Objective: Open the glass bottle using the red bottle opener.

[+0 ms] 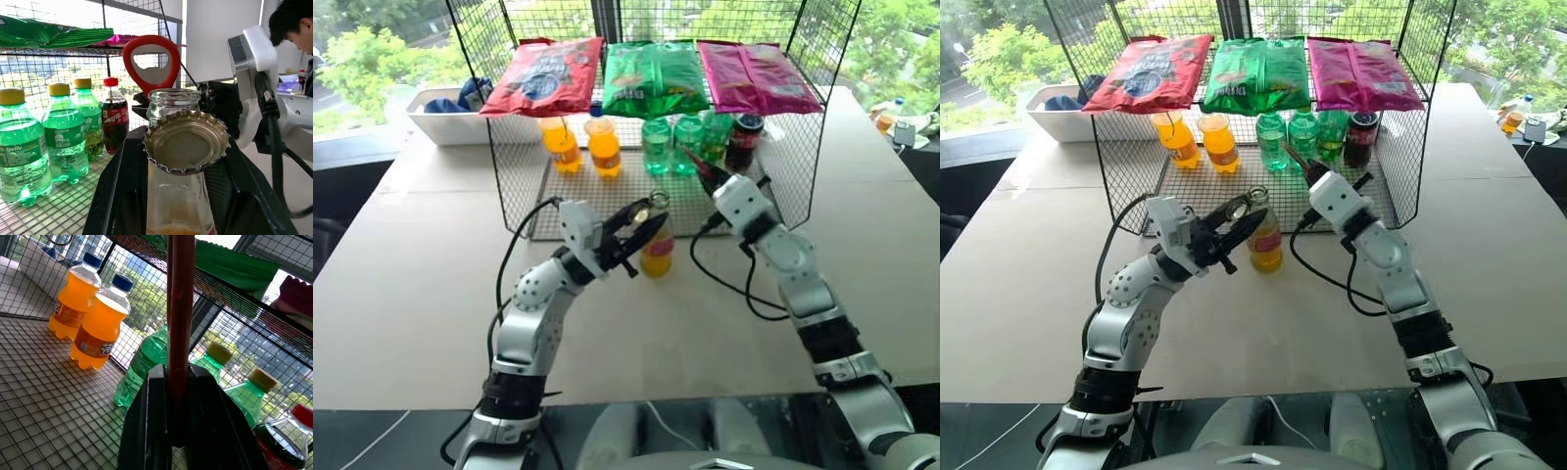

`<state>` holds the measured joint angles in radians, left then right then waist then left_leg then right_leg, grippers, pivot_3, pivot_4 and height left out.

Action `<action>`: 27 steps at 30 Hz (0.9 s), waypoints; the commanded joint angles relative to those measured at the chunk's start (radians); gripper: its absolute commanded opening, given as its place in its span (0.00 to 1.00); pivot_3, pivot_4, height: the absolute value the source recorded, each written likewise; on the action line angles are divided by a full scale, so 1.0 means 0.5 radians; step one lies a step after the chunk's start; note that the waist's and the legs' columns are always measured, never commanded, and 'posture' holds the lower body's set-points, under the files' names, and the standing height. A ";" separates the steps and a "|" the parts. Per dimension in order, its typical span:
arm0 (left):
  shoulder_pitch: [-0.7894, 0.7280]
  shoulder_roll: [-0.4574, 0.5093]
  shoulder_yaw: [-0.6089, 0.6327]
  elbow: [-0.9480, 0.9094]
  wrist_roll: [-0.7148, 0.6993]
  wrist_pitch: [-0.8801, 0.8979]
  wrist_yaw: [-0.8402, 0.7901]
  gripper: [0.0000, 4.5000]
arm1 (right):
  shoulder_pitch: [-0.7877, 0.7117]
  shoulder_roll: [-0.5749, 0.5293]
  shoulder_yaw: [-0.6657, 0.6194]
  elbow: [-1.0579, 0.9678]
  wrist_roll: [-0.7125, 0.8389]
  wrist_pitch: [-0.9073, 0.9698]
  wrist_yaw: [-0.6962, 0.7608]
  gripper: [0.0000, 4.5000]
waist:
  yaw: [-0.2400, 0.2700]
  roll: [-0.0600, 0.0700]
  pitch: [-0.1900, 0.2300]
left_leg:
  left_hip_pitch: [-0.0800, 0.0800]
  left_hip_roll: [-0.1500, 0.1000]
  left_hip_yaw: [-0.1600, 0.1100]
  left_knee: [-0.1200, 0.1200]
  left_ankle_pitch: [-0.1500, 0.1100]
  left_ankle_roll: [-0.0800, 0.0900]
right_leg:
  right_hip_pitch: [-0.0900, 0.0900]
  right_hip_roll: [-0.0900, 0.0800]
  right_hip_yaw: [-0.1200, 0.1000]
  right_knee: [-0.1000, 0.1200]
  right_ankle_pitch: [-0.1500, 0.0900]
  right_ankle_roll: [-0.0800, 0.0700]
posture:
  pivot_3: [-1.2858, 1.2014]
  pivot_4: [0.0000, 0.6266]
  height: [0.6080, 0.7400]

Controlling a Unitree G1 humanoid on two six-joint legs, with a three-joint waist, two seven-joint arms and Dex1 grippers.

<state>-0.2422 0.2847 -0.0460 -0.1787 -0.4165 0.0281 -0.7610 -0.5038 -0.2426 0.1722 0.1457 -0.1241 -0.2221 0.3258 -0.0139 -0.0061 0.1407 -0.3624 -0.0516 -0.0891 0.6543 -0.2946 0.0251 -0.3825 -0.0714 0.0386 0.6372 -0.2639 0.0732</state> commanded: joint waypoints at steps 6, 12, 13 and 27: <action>0.057 0.026 -0.014 0.089 0.052 0.046 0.008 0.90 | 0.017 0.029 -0.021 -0.165 0.036 0.054 0.005 0.00 | -0.003 -0.001 0.002 | -0.011 0.000 0.001 -0.001 0.001 -0.002 | -0.016 0.001 0.001 0.003 0.000 0.000 | 0.52 0.24 1.00; 0.075 0.020 -0.004 0.101 0.083 0.016 0.011 0.99 | 0.030 0.029 -0.020 -0.172 0.032 0.056 0.009 0.00 | -0.006 -0.001 0.002 | -0.038 0.000 0.003 0.000 0.003 -0.005 | -0.045 0.001 0.002 0.007 0.000 0.000 | 0.52 0.24 1.00; 0.082 0.022 -0.003 0.101 0.086 0.012 0.008 0.99 | 0.034 0.031 -0.022 -0.173 0.036 0.063 0.008 0.00 | -0.006 -0.001 0.002 | -0.039 0.000 0.003 0.000 0.003 -0.005 | -0.046 0.001 0.002 0.007 0.000 0.000 | 0.52 0.24 1.00; 0.168 0.095 0.034 0.070 0.079 -0.007 -0.032 0.99 | 0.334 0.089 -0.123 -0.571 0.494 1.028 0.143 0.00 | -0.003 -0.002 0.001 | -0.040 0.000 0.005 0.003 0.003 -0.005 | -0.047 0.000 0.005 0.010 0.001 0.000 | 0.52 0.24 1.00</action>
<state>-0.1619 0.3238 -0.0402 -0.1092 -0.3742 0.0488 -0.7696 -0.3302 -0.1983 0.1369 -0.0587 0.0984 0.2618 0.4039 -0.0152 -0.0071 0.1413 -0.3820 -0.0517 -0.0867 0.6559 -0.2930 0.0228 -0.4060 -0.0713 0.0409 0.6425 -0.2637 0.0731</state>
